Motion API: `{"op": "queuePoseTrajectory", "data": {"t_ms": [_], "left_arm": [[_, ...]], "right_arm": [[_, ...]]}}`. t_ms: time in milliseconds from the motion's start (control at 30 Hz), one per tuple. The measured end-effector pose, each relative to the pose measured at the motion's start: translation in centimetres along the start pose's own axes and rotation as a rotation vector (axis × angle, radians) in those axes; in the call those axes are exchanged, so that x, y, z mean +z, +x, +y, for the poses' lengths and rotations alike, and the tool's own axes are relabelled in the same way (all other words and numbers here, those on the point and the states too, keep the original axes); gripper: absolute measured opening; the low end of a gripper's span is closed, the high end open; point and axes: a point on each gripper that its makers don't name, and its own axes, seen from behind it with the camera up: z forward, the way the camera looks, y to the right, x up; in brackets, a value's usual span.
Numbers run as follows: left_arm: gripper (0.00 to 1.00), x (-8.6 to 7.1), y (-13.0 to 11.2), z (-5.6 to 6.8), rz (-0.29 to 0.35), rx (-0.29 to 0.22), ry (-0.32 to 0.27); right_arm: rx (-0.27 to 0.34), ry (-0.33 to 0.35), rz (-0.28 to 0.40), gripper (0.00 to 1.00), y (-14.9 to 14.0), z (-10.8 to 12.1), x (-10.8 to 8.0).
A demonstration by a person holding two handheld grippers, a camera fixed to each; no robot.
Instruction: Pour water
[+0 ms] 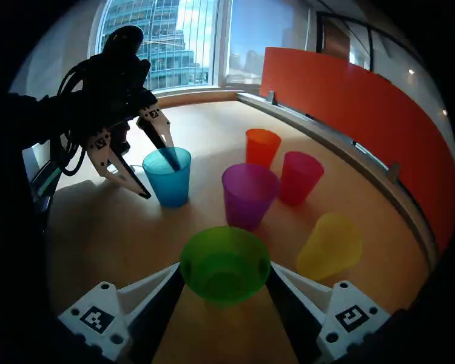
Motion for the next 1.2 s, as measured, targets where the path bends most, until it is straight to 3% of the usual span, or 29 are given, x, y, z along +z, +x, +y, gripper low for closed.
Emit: {"op": "queuePoseTrajectory", "data": {"t_ms": [567,867,1200], "left_arm": [[0.89,-1.0,-1.8,0.8,-0.031,-0.004,0.01],[0.89,-1.4,-2.0,1.1,-0.029,-0.012,0.012],[0.89,-2.6,-2.1,0.8,-0.022,-0.023,0.039]], "right_arm": [[0.021,-0.021,0.001,0.92,-1.1,0.0,-0.6],[0.01,-0.026,-0.016,1.0,-1.8,-0.4,-0.7],[0.033,-0.057,-0.013,1.0,-2.7,0.0,-2.3]]}}
